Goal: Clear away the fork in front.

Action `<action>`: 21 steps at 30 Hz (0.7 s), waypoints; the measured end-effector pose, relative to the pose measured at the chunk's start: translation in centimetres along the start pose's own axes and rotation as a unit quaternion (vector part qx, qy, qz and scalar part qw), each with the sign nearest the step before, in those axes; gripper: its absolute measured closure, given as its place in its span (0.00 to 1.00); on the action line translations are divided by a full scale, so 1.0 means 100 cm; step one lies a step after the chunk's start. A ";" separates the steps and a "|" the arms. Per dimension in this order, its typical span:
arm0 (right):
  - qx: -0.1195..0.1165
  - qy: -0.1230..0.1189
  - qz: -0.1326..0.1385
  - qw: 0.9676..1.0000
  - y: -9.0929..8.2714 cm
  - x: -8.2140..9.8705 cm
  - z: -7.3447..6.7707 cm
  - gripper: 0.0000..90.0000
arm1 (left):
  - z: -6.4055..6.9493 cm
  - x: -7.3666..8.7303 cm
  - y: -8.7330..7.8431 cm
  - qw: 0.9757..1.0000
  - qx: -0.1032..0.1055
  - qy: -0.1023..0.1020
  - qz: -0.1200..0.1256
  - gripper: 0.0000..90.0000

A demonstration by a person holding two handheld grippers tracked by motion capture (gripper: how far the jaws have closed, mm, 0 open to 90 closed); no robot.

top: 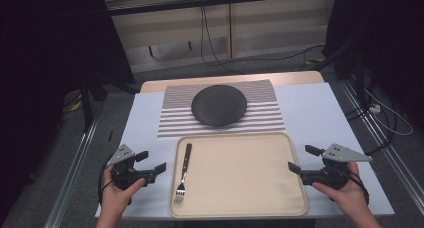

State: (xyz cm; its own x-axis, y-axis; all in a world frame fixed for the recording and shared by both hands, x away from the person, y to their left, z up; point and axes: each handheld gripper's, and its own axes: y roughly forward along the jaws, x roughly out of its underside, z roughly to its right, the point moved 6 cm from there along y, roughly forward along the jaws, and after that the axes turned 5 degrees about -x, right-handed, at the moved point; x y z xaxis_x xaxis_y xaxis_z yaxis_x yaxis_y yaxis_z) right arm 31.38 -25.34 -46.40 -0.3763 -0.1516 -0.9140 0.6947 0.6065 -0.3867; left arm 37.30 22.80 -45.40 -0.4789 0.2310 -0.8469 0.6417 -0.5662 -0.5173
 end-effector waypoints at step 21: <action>0.008 0.012 0.004 1.000 -0.008 0.008 0.007 0.15 | -0.001 0.003 0.008 1.000 0.001 0.007 -0.010 0.12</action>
State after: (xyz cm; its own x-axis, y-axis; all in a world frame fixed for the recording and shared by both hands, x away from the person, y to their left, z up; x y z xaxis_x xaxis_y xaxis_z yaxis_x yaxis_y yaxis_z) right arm 30.97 -26.43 -46.88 -0.3852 -0.1268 -0.9141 0.7081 0.5946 -0.3809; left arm 37.73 22.48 -46.12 -0.4824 0.2531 -0.8386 0.6317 -0.5626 -0.5332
